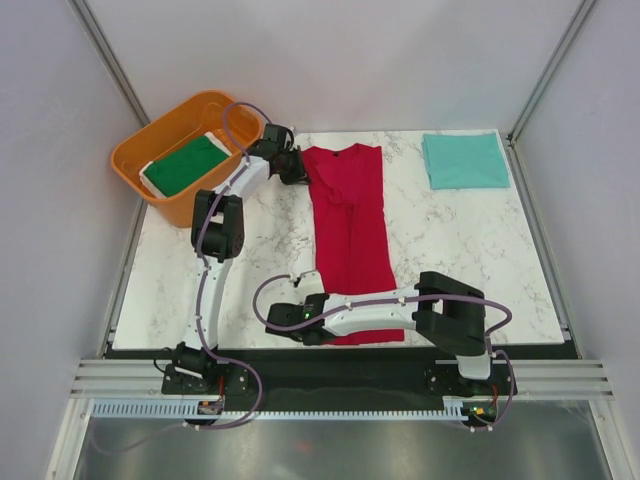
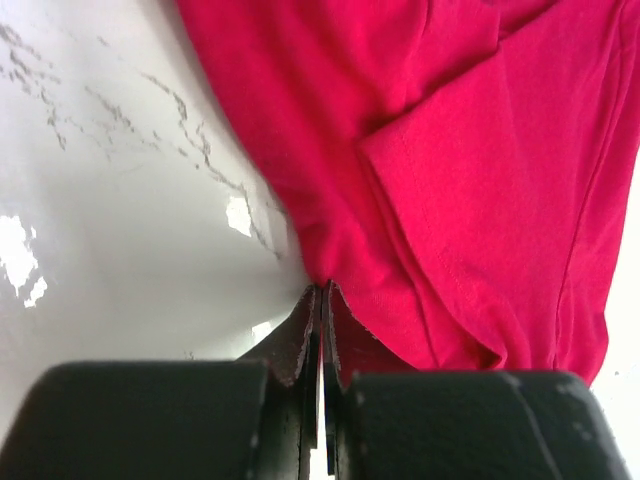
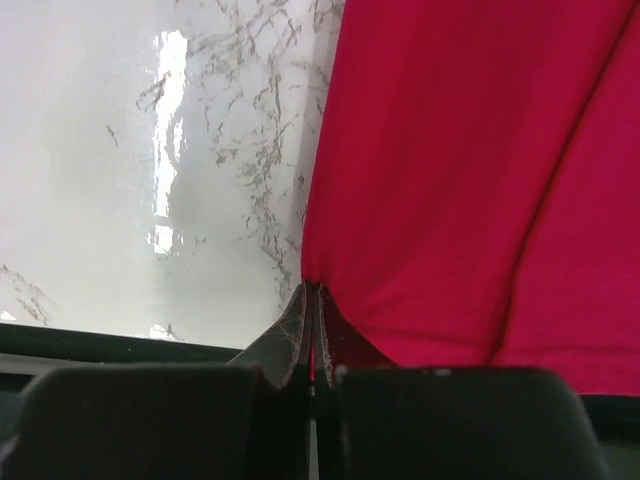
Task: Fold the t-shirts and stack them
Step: Fold the tshirt
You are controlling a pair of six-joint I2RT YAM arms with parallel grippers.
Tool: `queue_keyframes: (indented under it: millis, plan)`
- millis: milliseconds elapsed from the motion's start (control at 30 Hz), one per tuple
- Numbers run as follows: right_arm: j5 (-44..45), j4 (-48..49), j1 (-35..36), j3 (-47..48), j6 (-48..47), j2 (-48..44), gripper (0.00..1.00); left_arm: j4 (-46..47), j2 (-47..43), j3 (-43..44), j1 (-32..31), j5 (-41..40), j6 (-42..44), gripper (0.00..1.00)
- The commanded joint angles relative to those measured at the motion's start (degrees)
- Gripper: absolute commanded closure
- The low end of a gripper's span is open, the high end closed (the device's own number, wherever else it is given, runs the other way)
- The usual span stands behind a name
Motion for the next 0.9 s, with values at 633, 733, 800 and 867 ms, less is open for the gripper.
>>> queue_keyframes:
  millis: [633, 733, 800, 867]
  plan:
    - [-0.17, -6.95, 4.58, 3.09, 2.62, -5.30, 0.80, -0.27, 1.69, 4.45, 0.75, -2.84, 1.03, 0.98]
    - [-0.79, -5.73, 2.48, 3.09, 1.48, -8.38, 0.73, -0.27, 1.69, 3.75, 0.92, -2.48, 1.38, 0.98]
    - [-1.75, -5.20, 1.16, 2.22, 0.43, -8.83, 0.73, -0.27, 1.42, 2.88, 0.83, -2.31, 1.47, 0.98]
    - [-2.28, -4.23, -0.51, 0.46, -0.11, -9.09, 0.77, -0.27, 1.42, 2.26, 0.83, -2.30, 1.64, 0.98]
